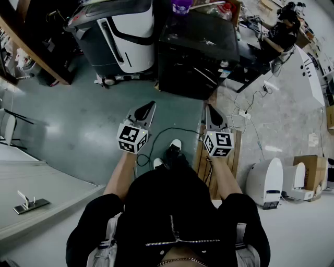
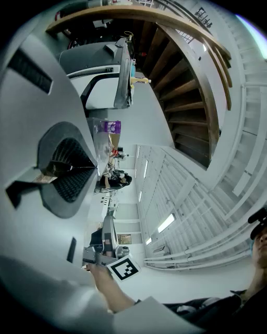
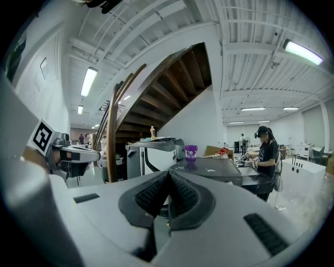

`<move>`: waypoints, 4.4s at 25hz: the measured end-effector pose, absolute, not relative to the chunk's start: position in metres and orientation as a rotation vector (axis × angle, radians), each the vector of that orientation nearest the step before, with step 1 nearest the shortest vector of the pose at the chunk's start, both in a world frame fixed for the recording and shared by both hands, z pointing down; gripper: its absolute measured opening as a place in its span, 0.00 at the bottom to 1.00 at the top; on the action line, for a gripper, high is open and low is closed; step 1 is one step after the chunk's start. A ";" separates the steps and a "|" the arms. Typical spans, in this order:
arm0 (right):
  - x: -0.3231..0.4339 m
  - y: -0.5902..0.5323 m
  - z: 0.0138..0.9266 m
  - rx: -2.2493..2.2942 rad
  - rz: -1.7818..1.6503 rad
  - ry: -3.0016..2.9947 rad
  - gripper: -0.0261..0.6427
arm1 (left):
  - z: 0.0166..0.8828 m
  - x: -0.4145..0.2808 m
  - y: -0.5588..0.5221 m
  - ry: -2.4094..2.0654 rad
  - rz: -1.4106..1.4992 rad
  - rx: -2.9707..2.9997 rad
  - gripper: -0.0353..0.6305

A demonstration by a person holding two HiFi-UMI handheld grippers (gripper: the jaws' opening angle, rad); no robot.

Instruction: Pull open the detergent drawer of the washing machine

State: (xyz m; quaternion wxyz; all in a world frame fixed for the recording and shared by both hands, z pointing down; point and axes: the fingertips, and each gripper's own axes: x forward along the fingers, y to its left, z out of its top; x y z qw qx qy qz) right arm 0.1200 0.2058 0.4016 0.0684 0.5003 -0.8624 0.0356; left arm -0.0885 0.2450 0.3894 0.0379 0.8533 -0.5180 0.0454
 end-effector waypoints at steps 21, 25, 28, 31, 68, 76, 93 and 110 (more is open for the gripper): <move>0.116 0.210 0.411 1.489 0.209 -2.621 0.05 | 0.397 -0.083 0.241 -1.530 0.159 2.630 0.09; 0.116 0.205 0.412 1.473 0.214 -2.617 0.05 | 0.401 -0.077 0.233 -1.502 0.171 2.637 0.09; 0.117 0.195 0.416 1.476 0.219 -2.609 0.05 | 0.405 -0.073 0.223 -1.485 0.174 2.639 0.09; 0.118 0.179 0.419 1.477 0.232 -2.602 0.05 | 0.410 -0.072 0.206 -1.472 0.179 2.632 0.09; 0.125 -0.071 0.412 1.240 0.257 -2.733 0.05 | 0.414 -0.043 -0.013 -1.629 0.206 2.458 0.09; 0.114 -0.107 0.418 1.255 0.265 -2.703 0.05 | 0.426 -0.047 -0.058 -1.565 0.206 2.467 0.09; 0.078 -0.182 0.459 1.272 0.377 -2.586 0.05 | 0.487 -0.073 -0.149 -1.382 0.204 2.386 0.09; 0.070 -0.182 0.492 1.263 0.479 -2.529 0.05 | 0.557 -0.076 -0.171 -1.210 -0.303 1.999 0.09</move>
